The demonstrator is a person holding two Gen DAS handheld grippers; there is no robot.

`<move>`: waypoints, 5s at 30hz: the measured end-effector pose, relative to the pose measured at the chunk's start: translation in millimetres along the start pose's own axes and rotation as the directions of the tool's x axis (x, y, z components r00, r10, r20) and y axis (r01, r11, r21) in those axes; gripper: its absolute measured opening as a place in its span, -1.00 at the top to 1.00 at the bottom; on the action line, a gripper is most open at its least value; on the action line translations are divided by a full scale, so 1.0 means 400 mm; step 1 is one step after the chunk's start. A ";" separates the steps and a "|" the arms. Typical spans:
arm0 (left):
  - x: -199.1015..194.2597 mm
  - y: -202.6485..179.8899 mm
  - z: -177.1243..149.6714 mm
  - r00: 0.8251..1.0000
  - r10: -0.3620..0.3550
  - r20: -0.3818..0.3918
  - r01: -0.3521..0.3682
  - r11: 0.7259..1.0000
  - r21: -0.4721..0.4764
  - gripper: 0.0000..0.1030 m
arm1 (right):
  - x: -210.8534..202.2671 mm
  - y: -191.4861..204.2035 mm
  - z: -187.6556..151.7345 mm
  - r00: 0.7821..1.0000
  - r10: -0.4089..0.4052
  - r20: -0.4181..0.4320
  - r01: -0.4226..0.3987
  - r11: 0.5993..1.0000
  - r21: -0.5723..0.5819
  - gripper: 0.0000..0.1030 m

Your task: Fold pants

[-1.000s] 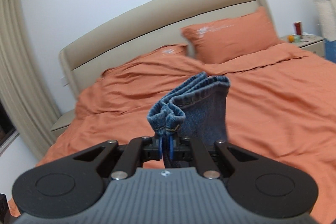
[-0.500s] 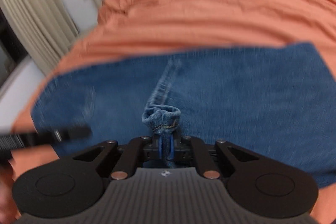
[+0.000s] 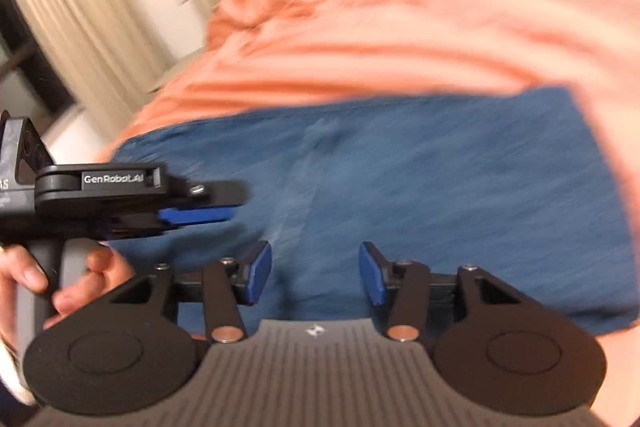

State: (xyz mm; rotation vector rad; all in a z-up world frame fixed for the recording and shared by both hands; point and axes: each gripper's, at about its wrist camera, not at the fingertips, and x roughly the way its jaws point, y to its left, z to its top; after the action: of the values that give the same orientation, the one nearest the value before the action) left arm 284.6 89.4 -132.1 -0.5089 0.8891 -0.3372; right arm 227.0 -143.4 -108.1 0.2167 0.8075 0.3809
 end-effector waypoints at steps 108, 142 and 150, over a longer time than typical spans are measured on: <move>-0.521 0.501 -0.078 0.765 0.551 0.334 -0.082 0.597 -0.798 -0.20 | 0.126 0.191 0.060 0.988 -0.139 -0.062 0.098 0.892 -0.441 0.24; -0.460 0.570 0.004 0.734 0.472 0.488 0.076 0.657 -0.750 0.63 | 0.231 0.128 0.071 0.980 -0.087 -0.181 0.018 0.936 -0.352 0.22; -0.460 0.183 0.080 0.673 0.363 0.644 -0.185 0.926 -0.328 0.63 | 0.106 0.074 0.053 0.995 -0.036 -0.090 0.014 0.973 -0.229 0.22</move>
State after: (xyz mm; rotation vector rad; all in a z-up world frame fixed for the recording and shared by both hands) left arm 206.7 247.8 -36.5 -0.6505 0.2412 0.2558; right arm 261.8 -99.7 -112.2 -0.0259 0.8509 0.4592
